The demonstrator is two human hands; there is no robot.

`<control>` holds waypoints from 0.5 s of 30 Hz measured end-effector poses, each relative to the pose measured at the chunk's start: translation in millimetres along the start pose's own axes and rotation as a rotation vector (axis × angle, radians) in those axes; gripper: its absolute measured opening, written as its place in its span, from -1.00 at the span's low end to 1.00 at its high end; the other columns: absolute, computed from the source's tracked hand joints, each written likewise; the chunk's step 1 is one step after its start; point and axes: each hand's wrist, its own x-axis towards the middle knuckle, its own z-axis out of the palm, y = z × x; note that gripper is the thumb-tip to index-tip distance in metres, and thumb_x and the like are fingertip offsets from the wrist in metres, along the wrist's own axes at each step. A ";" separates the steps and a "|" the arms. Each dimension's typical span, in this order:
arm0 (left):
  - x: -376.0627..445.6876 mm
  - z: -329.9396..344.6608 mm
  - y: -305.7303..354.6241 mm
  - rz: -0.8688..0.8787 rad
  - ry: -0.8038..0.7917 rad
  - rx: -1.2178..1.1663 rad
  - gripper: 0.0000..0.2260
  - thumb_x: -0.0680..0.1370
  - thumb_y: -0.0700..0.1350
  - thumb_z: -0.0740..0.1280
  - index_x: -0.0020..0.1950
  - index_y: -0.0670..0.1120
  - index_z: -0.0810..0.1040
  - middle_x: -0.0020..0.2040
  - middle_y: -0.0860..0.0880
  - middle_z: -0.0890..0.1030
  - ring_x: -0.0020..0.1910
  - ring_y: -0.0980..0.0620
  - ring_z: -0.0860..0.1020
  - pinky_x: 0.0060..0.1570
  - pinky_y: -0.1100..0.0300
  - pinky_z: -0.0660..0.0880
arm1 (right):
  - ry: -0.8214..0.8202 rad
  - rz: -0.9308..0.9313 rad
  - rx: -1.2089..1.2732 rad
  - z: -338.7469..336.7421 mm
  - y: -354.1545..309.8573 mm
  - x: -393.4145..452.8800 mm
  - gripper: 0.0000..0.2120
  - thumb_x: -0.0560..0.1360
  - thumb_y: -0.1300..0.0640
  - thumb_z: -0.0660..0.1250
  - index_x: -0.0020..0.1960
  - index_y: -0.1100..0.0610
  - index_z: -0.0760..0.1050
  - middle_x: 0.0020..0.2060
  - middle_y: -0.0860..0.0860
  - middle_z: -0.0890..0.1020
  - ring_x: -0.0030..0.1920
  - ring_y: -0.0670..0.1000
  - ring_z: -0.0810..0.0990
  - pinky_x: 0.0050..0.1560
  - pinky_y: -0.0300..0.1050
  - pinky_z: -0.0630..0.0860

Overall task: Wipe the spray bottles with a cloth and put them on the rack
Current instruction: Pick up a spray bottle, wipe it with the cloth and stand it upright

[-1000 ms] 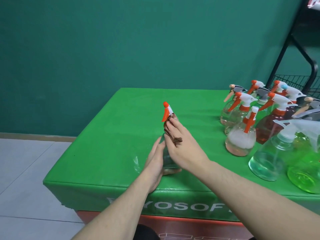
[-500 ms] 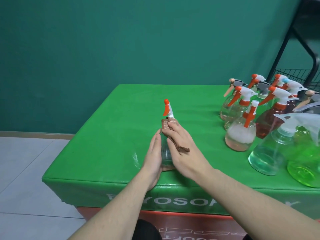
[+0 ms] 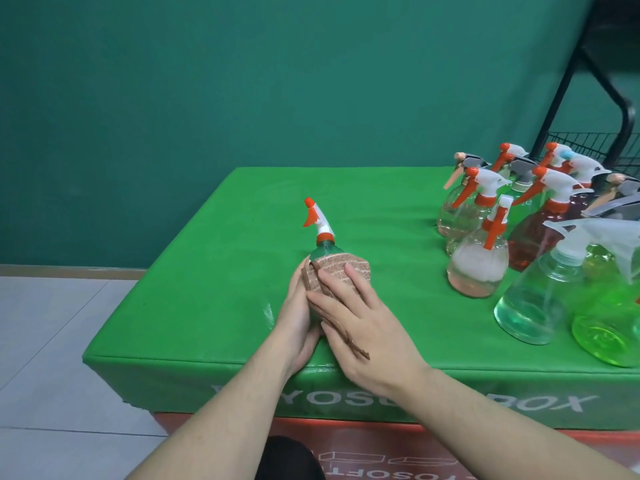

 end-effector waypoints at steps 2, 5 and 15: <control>0.4 -1.1 0.7 0.007 -0.046 -0.045 -0.46 0.59 0.17 0.28 0.51 -0.04 0.42 0.30 -0.15 0.65 0.26 -0.10 0.65 -0.02 0.05 0.67 | 0.011 0.060 0.010 -1.6 0.8 12.6 -0.55 0.67 -0.03 0.07 0.51 0.05 0.40 0.57 -0.02 0.30 0.61 0.13 0.08 0.57 0.16 0.15; -3.4 -1.6 3.0 0.010 -0.147 -0.073 -0.60 0.69 0.09 0.21 0.52 0.10 0.42 0.35 -0.03 0.63 0.26 -0.03 0.65 -0.03 -0.03 0.66 | 0.056 0.172 0.058 -9.3 0.9 34.9 -0.48 0.66 -0.12 0.01 0.51 0.05 0.42 0.55 0.00 0.33 0.59 0.08 0.15 0.59 0.08 0.10; -5.7 -3.8 3.0 -0.032 -0.166 -0.065 -0.67 0.73 0.08 0.11 0.49 0.20 0.43 0.25 0.00 0.69 0.15 -0.12 0.70 0.01 -0.21 0.64 | -0.042 0.504 0.287 -11.8 6.0 73.8 -0.57 0.68 -0.09 0.03 0.46 -0.08 0.44 0.59 -0.08 0.26 0.53 0.01 0.28 0.55 -0.10 0.17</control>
